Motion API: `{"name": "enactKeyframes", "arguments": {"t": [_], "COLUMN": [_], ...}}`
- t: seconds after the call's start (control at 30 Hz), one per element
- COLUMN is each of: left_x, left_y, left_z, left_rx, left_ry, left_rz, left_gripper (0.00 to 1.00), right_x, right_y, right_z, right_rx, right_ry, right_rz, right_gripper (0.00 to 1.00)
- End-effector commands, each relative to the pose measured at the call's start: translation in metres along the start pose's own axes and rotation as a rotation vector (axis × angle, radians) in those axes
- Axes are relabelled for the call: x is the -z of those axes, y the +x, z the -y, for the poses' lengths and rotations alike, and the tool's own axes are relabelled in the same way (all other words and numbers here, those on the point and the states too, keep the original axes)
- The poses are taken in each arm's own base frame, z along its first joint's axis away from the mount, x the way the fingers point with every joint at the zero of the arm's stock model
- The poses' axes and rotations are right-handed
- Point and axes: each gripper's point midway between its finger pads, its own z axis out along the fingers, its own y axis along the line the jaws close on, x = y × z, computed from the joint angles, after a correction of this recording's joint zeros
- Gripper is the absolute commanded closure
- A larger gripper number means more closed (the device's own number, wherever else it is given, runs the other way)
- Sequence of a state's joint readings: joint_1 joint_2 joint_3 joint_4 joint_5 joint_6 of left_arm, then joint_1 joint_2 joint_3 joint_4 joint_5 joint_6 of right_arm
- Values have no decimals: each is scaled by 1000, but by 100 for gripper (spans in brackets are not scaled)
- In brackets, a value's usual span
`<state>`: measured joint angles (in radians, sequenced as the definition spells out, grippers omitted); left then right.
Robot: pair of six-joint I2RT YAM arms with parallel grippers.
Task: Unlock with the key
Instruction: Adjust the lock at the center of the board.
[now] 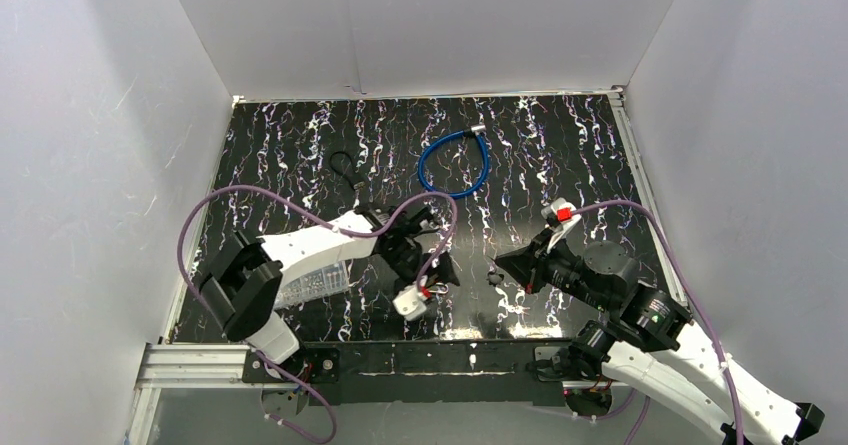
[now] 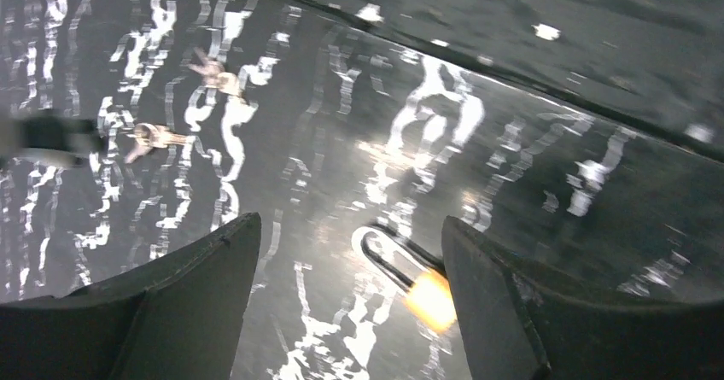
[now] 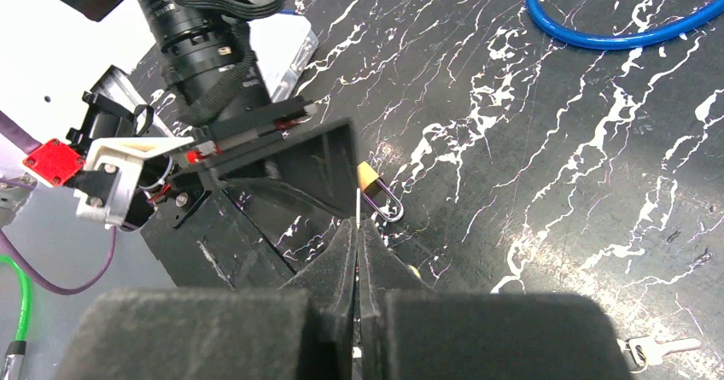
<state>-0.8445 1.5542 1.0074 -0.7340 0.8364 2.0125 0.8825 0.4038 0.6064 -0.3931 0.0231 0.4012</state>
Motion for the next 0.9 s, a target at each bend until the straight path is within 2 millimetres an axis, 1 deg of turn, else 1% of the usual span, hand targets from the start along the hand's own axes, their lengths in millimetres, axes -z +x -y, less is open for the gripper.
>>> {"name": "enactKeyframes", "arguments": {"t": [0.0, 0.07, 0.17, 0.37, 0.7, 0.77, 0.87], "left_x": [-12, -19, -28, -36, -45, -46, -46], "left_y": [-1, 7, 20, 35, 64, 68, 80], "left_z": [-53, -53, -45, -32, -14, -14, -21], "left_rx": [128, 173, 181, 214, 176, 178, 200], "left_ry": [-99, -85, -73, -31, 51, 59, 44], "left_rz": [41, 31, 8, -34, -123, -134, -173], "left_gripper": [24, 25, 26, 27, 28, 28, 29], "right_x": [3, 5, 10, 22, 29, 29, 30], "right_y": [-28, -32, -39, -50, -53, -54, -54], "right_z": [-8, -7, -7, -3, -4, -3, -3], "right_rx": [-7, -1, 2, 11, 3, 5, 6], "right_ry": [-18, -9, 2, 32, 35, 37, 36], "right_rz": [90, 99, 123, 167, 182, 185, 186], "right_gripper": [99, 99, 99, 99, 99, 99, 99]}}
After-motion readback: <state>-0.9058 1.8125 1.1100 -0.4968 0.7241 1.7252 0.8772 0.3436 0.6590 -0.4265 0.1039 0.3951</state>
